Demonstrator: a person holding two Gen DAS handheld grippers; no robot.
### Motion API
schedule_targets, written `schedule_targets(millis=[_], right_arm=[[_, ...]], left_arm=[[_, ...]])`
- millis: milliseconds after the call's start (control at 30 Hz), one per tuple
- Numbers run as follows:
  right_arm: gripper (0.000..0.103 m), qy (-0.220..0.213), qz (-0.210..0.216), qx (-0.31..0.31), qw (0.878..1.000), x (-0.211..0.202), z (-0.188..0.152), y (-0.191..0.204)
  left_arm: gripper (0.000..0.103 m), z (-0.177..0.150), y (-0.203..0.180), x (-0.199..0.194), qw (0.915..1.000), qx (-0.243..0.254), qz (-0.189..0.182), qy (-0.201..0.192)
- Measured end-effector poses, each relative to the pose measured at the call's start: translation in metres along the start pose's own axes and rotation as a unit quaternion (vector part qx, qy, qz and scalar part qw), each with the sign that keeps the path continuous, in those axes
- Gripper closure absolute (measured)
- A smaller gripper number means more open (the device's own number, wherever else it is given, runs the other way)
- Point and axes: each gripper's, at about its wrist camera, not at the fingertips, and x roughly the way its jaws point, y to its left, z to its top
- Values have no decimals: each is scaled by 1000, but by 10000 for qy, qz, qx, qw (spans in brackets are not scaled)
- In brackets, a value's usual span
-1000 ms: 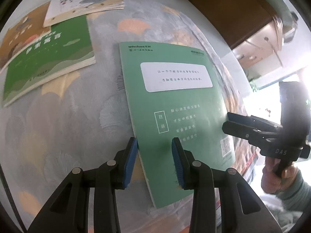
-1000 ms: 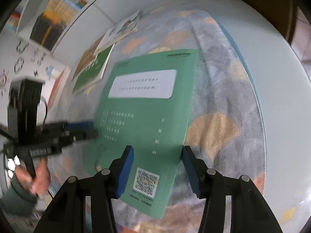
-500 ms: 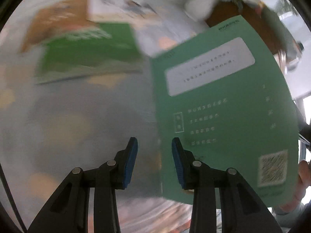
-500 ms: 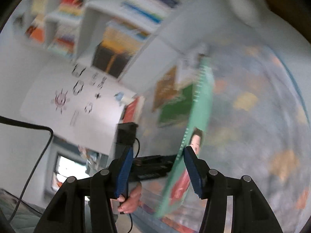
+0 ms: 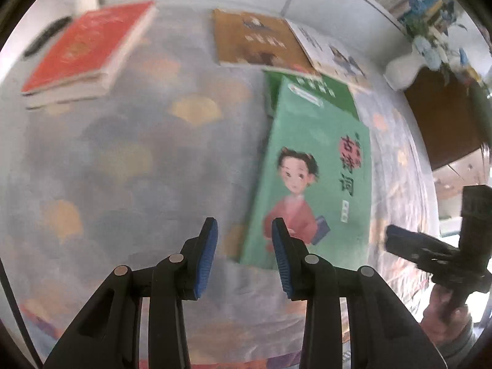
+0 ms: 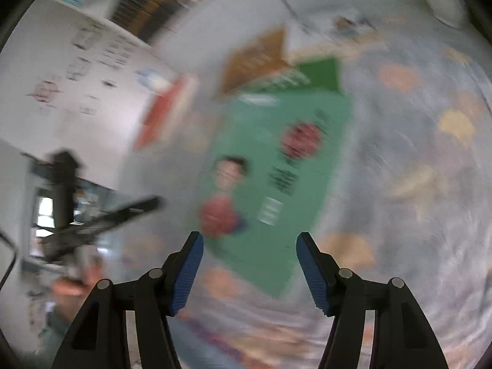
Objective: Organize books
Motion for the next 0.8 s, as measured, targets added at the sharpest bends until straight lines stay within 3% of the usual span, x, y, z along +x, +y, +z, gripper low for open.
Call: schedule_targets(millis=[200, 300, 500, 667, 800], right_arm=[[65, 35, -618, 41, 9981, 21, -12, -16], [66, -33, -654, -68, 9978, 20, -20, -15], [66, 9, -635, -313, 9975, 25, -23, -7], [66, 6, -751, -465, 9961, 16, -19, -12], [66, 77, -658, -584, 9961, 16, -20, -14]], left_arm=[[68, 5, 2, 45, 9990, -204, -255, 304], [68, -1, -5, 44, 9996, 15, -157, 247], [68, -9, -12, 43, 9982, 157, -418, 388], [66, -23, -32, 44, 9980, 541, 80, 316], [65, -27, -33, 43, 9985, 457, -62, 285]])
